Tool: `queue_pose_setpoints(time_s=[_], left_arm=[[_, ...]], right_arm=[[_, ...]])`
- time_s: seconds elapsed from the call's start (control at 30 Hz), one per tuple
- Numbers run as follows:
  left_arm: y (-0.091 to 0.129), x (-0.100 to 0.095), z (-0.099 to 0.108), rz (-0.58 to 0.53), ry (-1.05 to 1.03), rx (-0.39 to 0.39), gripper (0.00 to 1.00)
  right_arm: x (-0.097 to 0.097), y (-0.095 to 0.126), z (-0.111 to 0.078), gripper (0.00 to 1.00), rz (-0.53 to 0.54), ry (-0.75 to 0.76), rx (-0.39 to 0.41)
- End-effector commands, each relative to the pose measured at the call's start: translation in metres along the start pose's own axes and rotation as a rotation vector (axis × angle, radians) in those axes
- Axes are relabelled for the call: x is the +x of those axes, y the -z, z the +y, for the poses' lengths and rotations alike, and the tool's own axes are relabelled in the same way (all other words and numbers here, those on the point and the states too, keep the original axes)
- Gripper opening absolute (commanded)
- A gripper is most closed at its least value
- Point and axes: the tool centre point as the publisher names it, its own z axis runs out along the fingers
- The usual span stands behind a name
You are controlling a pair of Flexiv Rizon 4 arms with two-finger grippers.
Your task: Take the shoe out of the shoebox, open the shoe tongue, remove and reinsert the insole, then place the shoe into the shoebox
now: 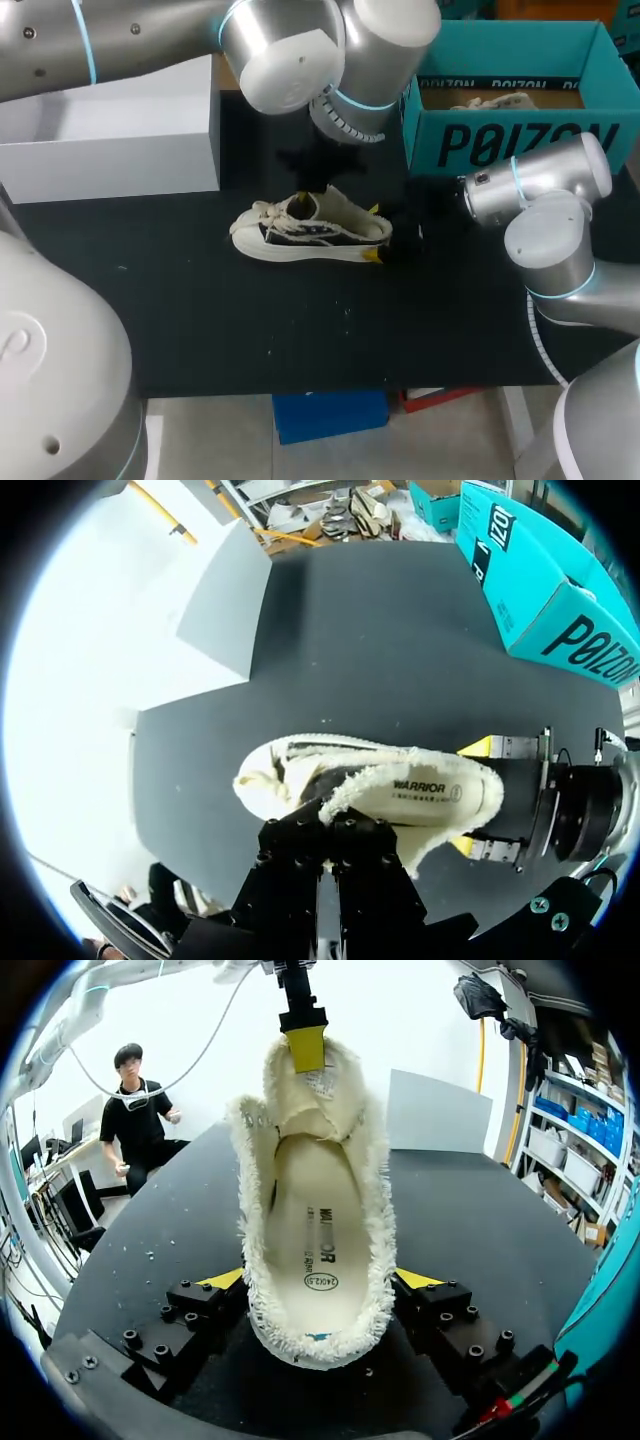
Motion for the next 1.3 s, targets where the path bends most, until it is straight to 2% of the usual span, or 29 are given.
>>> queue_pose_setpoints(time_s=[0.03, 0.67, 1.3], left_arm=[[0.001, -0.011, 0.006, 0.050, 0.003, 0.026, 0.00], [-0.011, -0.045, 0.012, 0.054, 0.083, 0.049, 0.00], [-0.043, -0.060, 0.031, 0.001, 0.123, -0.022, 0.00]], right_arm=[[0.000, -0.003, 0.000, 0.00, 0.000, -0.001, 0.002], [0.000, -0.003, 0.000, 0.00, 0.000, -0.001, 0.002], [0.000, -0.003, 0.000, 0.00, 0.000, -0.001, 0.002]])
